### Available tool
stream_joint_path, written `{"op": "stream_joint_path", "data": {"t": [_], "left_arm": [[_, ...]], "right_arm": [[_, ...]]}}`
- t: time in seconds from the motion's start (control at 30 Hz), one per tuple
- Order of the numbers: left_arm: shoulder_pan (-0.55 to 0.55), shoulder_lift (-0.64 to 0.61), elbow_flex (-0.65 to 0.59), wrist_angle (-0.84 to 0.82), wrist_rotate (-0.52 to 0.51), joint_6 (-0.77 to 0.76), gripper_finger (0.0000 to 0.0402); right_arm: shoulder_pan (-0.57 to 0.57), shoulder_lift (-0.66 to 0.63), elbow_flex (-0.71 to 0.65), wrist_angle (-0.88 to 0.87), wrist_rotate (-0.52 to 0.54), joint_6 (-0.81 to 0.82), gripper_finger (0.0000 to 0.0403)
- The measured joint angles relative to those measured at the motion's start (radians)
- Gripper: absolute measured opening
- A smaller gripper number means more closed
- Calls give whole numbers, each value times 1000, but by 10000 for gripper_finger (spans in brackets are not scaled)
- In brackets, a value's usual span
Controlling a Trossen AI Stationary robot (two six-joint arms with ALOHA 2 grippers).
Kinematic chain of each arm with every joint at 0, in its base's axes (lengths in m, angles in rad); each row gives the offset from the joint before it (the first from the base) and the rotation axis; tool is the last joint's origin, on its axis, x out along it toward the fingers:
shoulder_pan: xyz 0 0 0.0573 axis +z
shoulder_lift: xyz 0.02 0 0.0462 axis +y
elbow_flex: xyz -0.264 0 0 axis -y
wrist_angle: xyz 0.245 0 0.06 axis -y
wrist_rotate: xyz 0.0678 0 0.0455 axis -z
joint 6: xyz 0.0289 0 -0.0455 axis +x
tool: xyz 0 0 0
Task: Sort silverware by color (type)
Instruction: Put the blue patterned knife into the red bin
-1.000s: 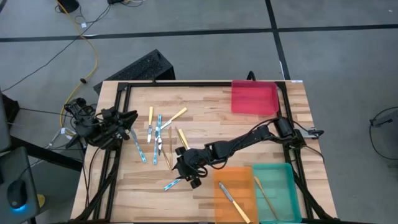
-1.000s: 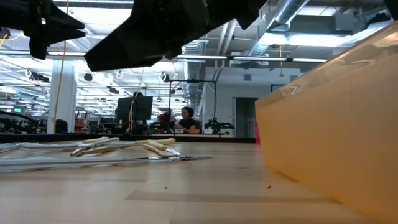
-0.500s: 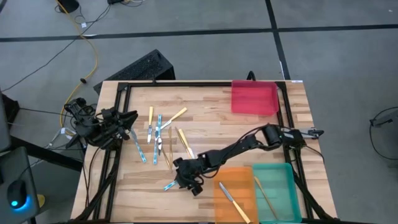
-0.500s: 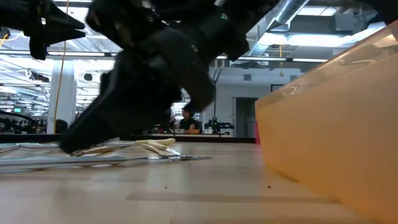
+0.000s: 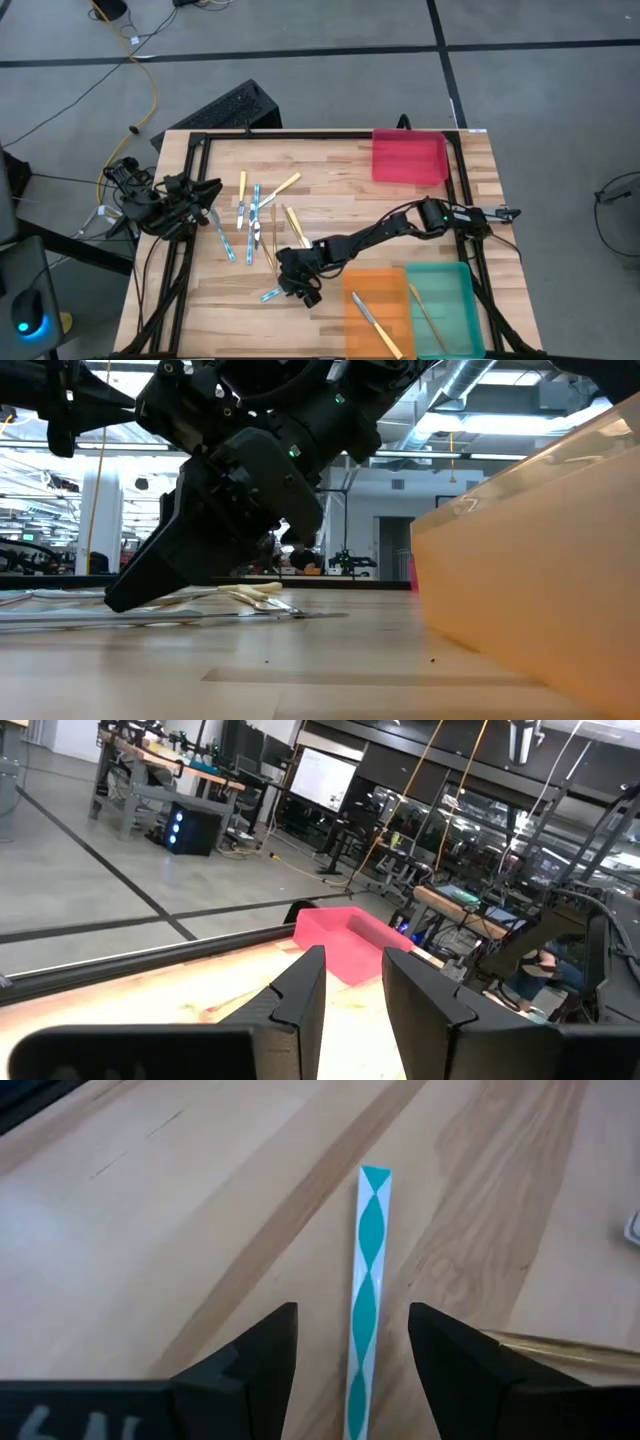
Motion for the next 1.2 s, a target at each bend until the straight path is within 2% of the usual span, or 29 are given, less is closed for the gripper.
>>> {"op": "stream_joint_path", "data": {"t": [0.23,0.43,0.93,1.2], "left_arm": [[0,0,0,-20,0,-9,89],[0,0,0,-21,0,-9,89],[0,0,0,-21,0,-9,89],[0,0,0,-22,0,-9,89]], "right_arm": [[-8,0,0,-62,2,34,186],[-8,-2,0,-97,80,34,147],[-18,-3,0,-145,107,80,33],[-33,-8,0,-149,107,103,23]]}}
